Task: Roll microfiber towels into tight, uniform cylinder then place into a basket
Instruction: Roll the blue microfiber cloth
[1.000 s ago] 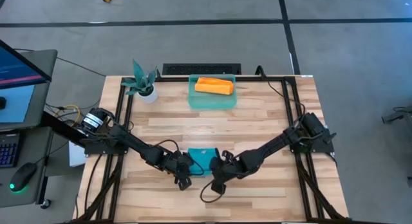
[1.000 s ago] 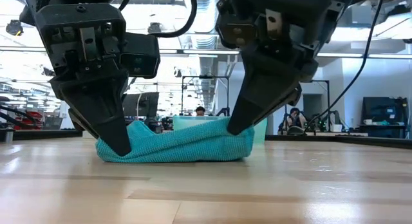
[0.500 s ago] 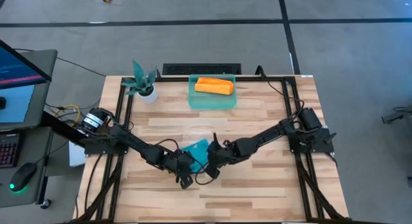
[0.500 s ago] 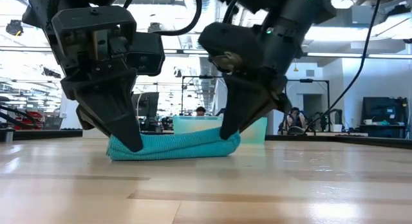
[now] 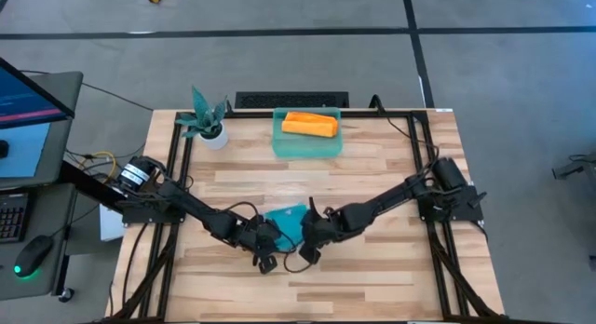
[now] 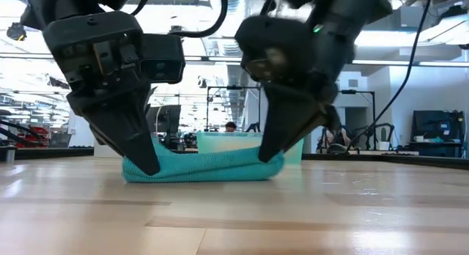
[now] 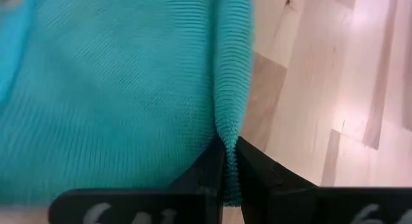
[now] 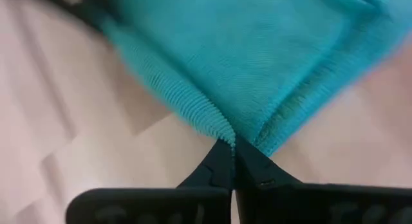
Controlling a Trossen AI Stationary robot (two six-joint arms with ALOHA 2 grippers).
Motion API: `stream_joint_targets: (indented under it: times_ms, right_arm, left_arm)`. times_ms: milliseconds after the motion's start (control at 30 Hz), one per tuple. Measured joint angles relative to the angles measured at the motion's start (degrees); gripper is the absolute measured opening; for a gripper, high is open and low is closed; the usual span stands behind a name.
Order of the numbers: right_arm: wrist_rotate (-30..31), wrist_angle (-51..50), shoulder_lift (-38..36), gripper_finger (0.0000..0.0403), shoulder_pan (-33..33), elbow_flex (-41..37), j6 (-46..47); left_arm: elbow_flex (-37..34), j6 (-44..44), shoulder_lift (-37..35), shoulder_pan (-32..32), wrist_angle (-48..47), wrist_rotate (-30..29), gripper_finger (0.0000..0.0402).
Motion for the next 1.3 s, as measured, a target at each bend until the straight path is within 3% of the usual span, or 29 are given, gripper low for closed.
stream_joint_targets:
  times_ms: [300, 433, 767, 1300]
  right_arm:
    - [-4.4, 0.8, 0.0, 0.0014, 6.8, 2.1, -0.5]
    - [-2.3, -0.2, 0.0, 0.002, 7.4, 5.0, -4.0]
    - [0.1, -5.1, 0.4, 0.0017, 1.1, 6.3, -1.1]
    - [2.5, -3.4, 2.4, 0.0015, -4.8, 4.4, 1.3]
  left_arm:
    - [0.2, -1.2, -0.1, -2.5, 1.0, 2.7, 0.0016]
    - [0.1, -3.9, -0.1, -2.2, 0.6, 3.2, 0.0016]
    - [0.1, -5.2, -0.1, -0.1, -1.1, 4.7, 0.0016]
    - [0.1, -2.3, -0.1, 0.0, -0.9, 1.9, 0.0016]
